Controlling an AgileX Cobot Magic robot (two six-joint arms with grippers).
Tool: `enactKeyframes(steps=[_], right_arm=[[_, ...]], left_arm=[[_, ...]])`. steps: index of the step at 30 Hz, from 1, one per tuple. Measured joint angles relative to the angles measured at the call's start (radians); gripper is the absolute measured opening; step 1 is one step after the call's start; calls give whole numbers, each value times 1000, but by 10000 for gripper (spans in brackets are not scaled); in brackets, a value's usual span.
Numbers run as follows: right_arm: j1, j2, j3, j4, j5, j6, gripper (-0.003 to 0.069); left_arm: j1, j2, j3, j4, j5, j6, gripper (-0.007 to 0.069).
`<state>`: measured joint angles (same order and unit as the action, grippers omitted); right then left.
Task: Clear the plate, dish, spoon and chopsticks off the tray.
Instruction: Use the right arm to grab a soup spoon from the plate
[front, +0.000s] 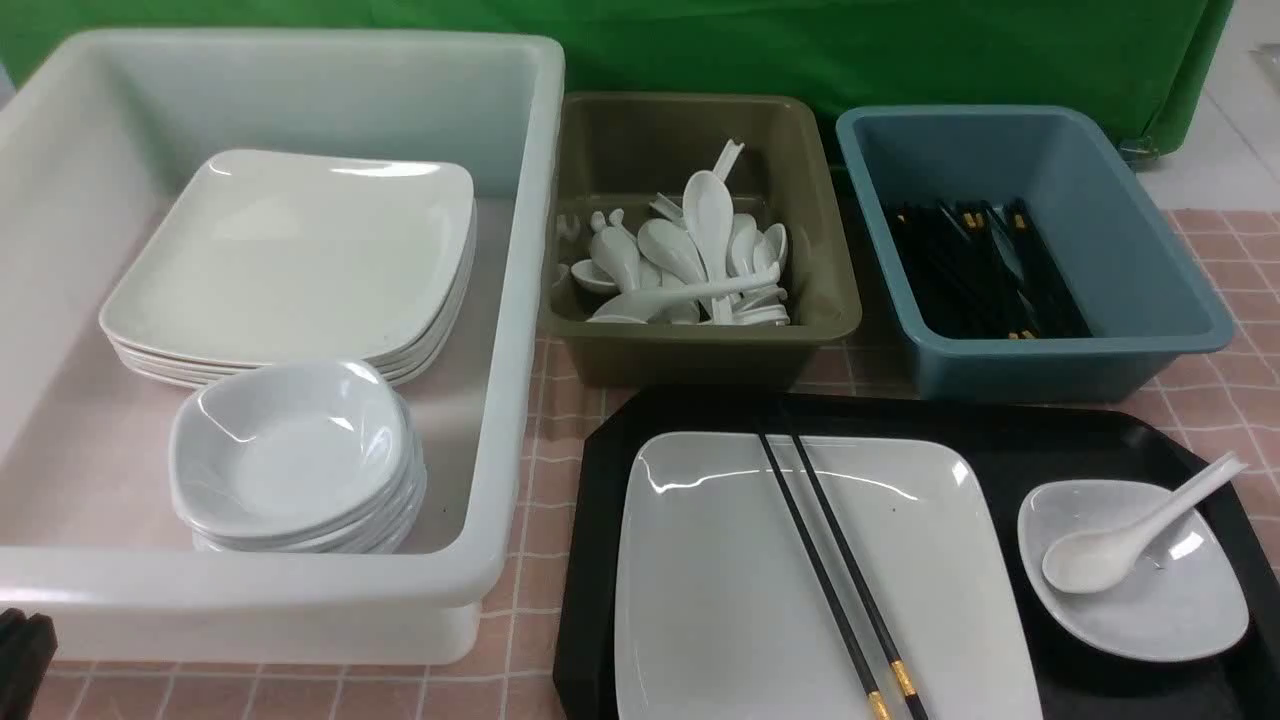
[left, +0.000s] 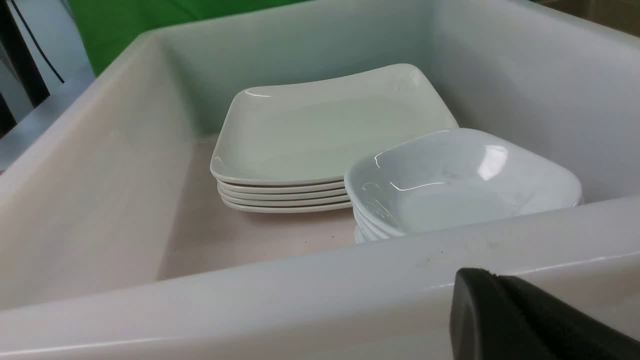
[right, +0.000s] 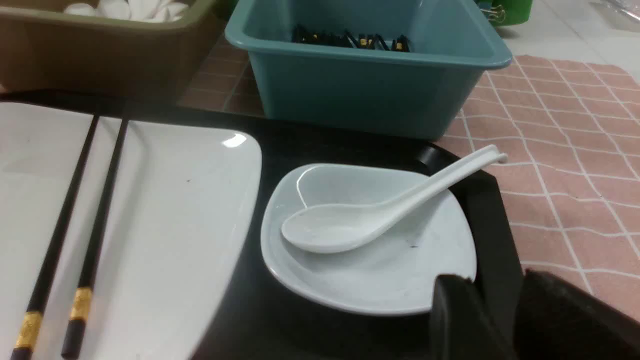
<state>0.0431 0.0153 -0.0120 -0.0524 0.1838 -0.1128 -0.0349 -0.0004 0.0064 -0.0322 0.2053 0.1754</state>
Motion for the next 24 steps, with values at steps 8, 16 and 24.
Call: enactKeyframes(steps=[8,16,24], right_arm=[[0,0,0,0,0,0,241],[0,0,0,0,0,0,241],[0,0,0,0,0,0,241]], left_arm=[[0,0,0,0,0,0,21],[0,0,0,0,0,0,21],[0,0,0,-49,-29,-21,21]])
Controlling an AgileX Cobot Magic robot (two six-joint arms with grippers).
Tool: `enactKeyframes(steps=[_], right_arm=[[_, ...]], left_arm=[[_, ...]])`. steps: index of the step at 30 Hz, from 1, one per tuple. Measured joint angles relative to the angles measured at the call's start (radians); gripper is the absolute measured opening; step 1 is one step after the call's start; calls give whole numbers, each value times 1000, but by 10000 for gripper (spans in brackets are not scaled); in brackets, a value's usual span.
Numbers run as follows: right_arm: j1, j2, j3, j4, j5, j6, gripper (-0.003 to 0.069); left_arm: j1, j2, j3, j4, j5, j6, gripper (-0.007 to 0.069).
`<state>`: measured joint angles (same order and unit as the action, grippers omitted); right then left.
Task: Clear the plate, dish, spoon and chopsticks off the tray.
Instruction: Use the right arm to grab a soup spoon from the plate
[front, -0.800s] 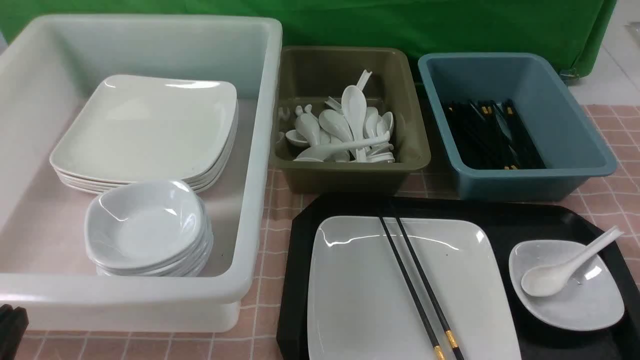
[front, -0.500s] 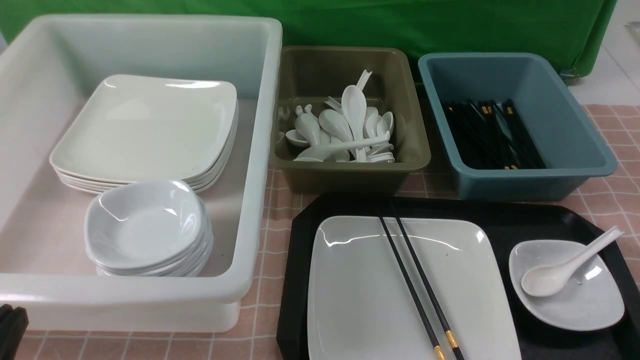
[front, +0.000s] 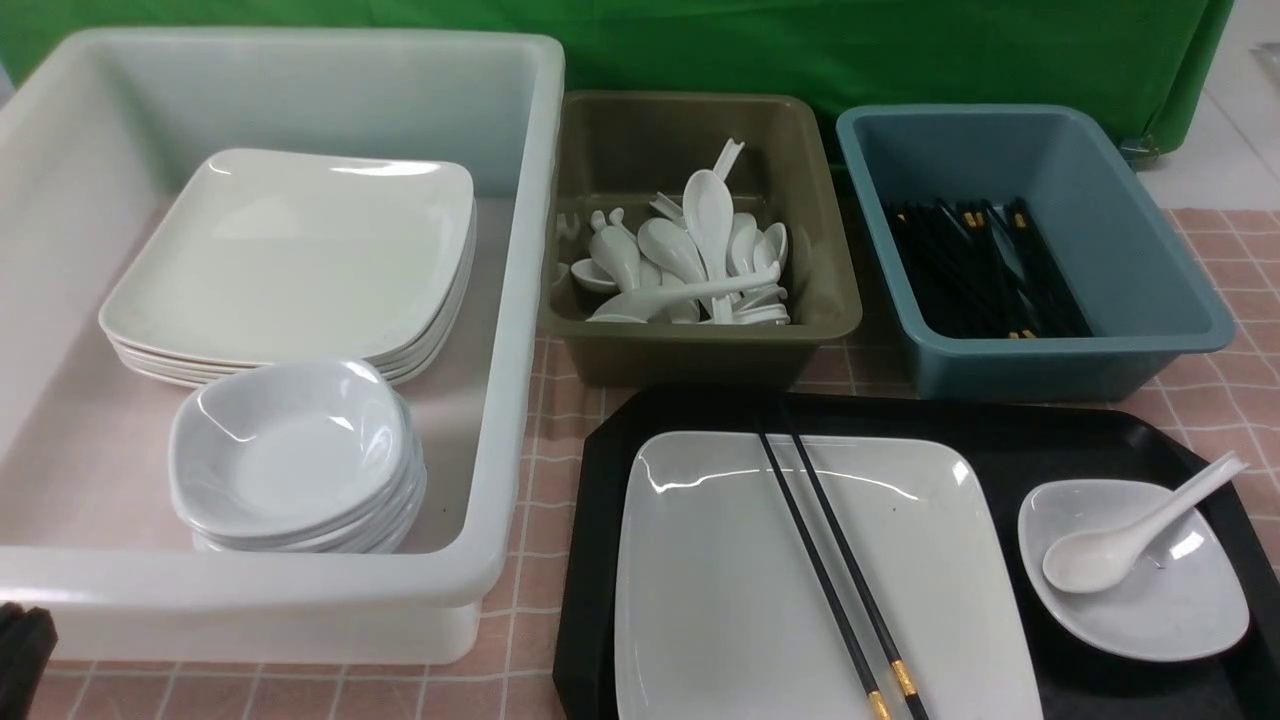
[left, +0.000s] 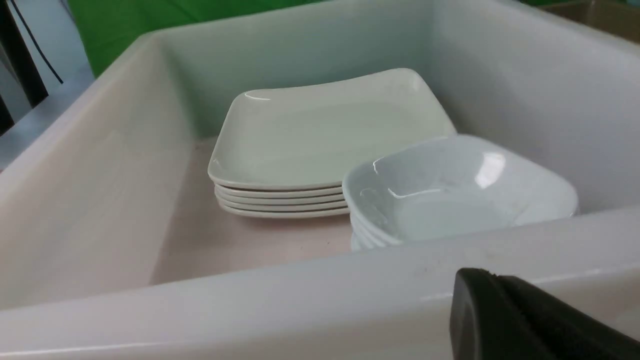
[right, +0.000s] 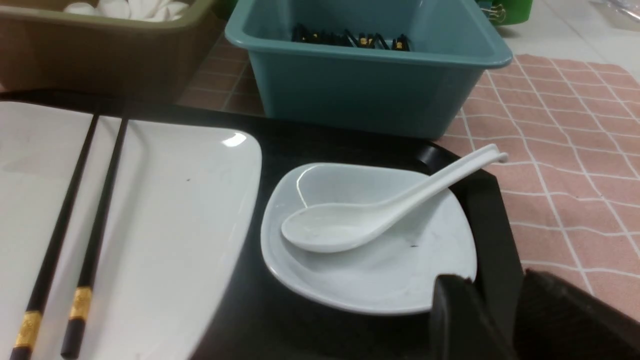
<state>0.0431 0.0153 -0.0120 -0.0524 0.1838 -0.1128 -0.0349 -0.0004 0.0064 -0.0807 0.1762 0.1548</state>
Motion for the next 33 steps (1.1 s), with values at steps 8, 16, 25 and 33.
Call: enactKeyframes(steps=[8,16,25,33], right_arm=[[11,0,0,0,0,0,241],[11,0,0,0,-3,0,241],[12,0,9,165,-353,452,241],[13,0,9,176,-532,555,230]], left_arm=[[0,0,0,-340,-262,-230,21],[0,0,0,-360,-474,-320,21],[0,50,-381,-92,-253,-521,21],[0,492,-704,-59,587,-324,21]])
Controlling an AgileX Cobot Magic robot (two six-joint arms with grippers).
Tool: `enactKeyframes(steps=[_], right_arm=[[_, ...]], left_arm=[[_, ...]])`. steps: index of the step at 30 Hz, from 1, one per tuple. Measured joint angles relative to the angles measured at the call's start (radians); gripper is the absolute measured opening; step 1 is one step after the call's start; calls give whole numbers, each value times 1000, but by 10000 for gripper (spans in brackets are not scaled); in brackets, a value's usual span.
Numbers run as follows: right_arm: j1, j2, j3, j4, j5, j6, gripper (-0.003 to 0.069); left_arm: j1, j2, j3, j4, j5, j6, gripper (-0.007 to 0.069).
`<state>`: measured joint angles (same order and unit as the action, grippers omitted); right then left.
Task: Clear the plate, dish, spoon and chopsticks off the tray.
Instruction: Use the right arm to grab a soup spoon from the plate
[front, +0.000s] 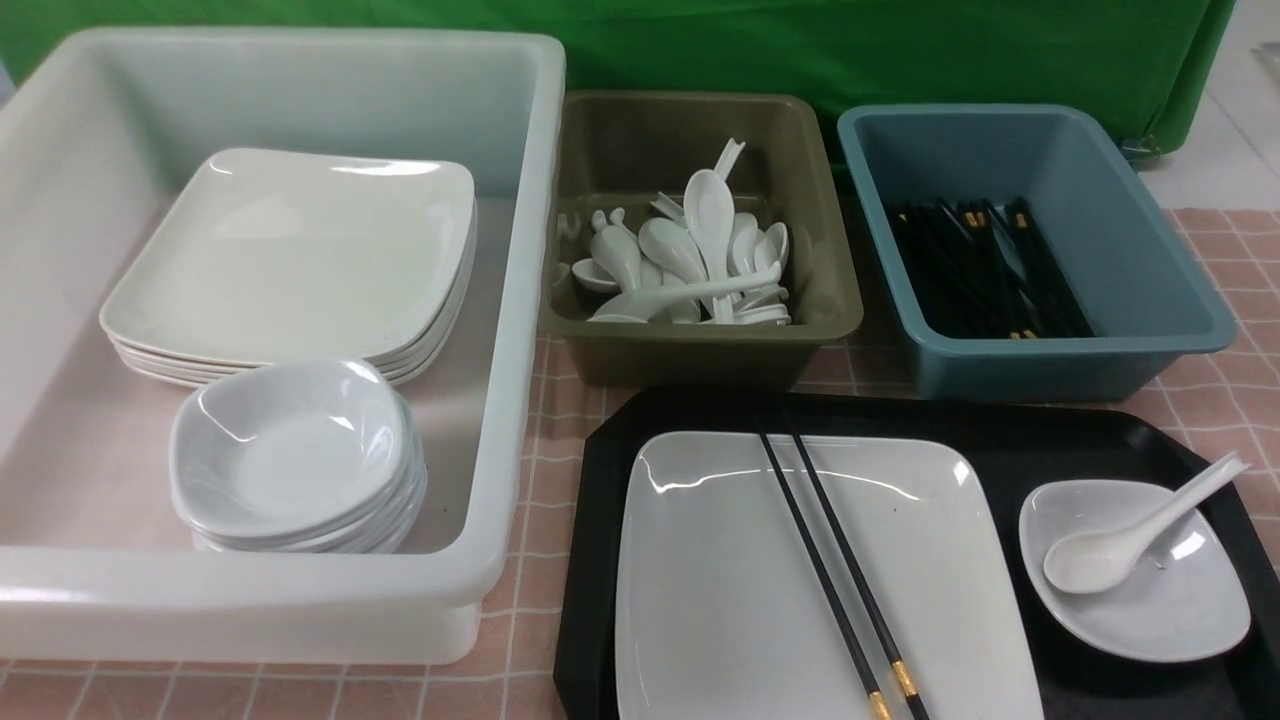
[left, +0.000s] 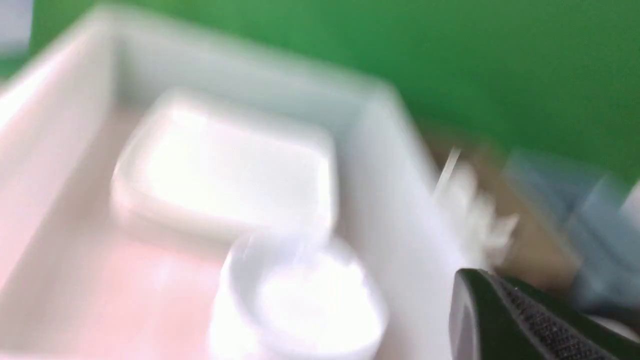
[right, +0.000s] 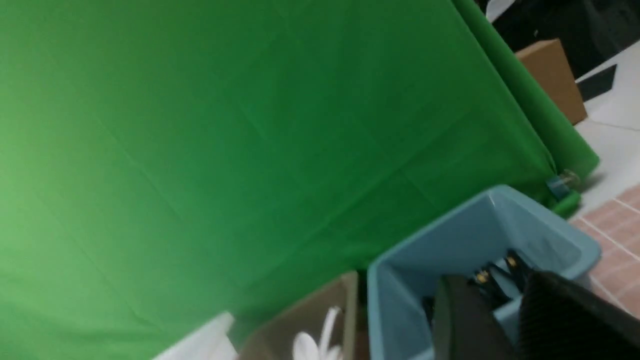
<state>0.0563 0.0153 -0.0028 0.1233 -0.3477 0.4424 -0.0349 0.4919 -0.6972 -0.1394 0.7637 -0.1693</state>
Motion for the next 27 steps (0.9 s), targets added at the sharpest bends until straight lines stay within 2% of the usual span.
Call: enactKeyframes(steps=[2,4,5,6,7,11,12,14,15,18,19,21,22,24,27], right_arm=[[8,0,-3,-10,22,35,203],[29,7,-55,-28,163,63,144],[29,7,-55,-29,163,63,136],[58,39,-141,-35,330,56,62],[80,72,-197,-38,425,32,37],[199,280,-438,-45,778,-133,30],[205,293,-450,-45,794,-149,30],[281,471,-608,-78,1004,-219,30],[281,471,-608,-84,1021,-221,30],[331,731,-789,-260,1285,-245,30],[331,758,-805,-270,1295,-245,30],[306,912,-891,-369,1379,-269,30],[297,934,-902,-371,1382,-272,30],[222,1066,-957,-350,1380,-322,30],[91,1191,-988,-262,1295,-350,30]], left_arm=[[0,110,-9,-27,89,69,21],[0,223,-12,-68,145,127,21],[0,233,-12,-68,149,127,21],[0,310,-12,-112,166,191,21],[0,353,-12,-141,166,226,21],[0,474,-27,-247,166,347,11],[0,478,-32,-257,166,355,6],[0,509,-71,-286,173,387,-6],[0,511,-75,-287,173,389,-6],[-41,515,-176,-287,190,402,-11],[-46,515,-188,-286,191,402,-11],[-122,515,-259,-285,196,396,-11],[-129,515,-268,-285,196,394,-11],[-219,516,-304,-285,176,375,-11],[-354,532,-314,-285,145,372,-11]])
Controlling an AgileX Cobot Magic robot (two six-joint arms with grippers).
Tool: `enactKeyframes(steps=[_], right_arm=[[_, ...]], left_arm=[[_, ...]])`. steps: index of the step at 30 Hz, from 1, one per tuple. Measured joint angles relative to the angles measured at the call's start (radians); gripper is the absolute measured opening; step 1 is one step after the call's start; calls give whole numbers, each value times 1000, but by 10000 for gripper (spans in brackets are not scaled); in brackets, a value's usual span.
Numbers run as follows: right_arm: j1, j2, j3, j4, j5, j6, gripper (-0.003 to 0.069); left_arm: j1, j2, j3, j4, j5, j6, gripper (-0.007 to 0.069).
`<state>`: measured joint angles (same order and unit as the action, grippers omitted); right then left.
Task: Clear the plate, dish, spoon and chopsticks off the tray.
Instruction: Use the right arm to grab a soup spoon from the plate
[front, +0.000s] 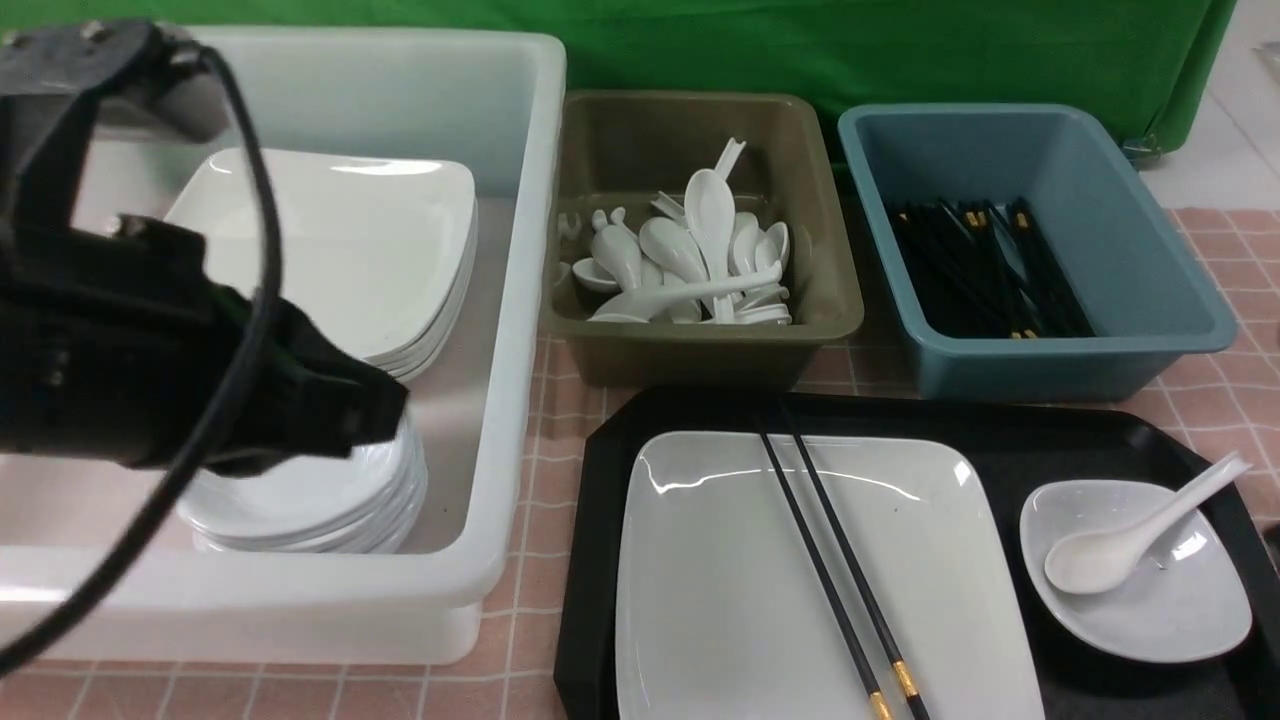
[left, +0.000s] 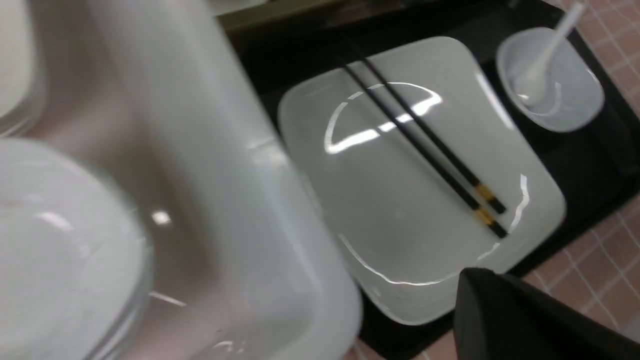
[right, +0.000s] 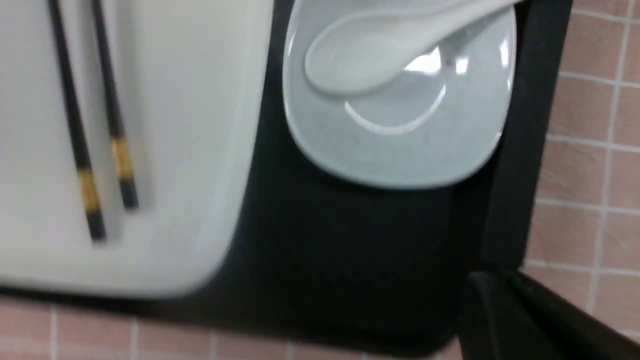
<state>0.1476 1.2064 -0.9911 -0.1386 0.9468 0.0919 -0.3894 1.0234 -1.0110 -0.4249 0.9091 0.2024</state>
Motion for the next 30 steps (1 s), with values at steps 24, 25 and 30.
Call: enactKeyframes(steps=[24,25,30], right_arm=[[-203,550,-8,311,-392,59,486],[-203,556,-8,318,-401,60,486],[-203,582,-8,329,-411,60,486]], left_arm=[[-422,305,0,127,-393,-45,-11],[-422,305,0,139,-398,-45,-11],[-422,305,0,156,-401,-45,-11]])
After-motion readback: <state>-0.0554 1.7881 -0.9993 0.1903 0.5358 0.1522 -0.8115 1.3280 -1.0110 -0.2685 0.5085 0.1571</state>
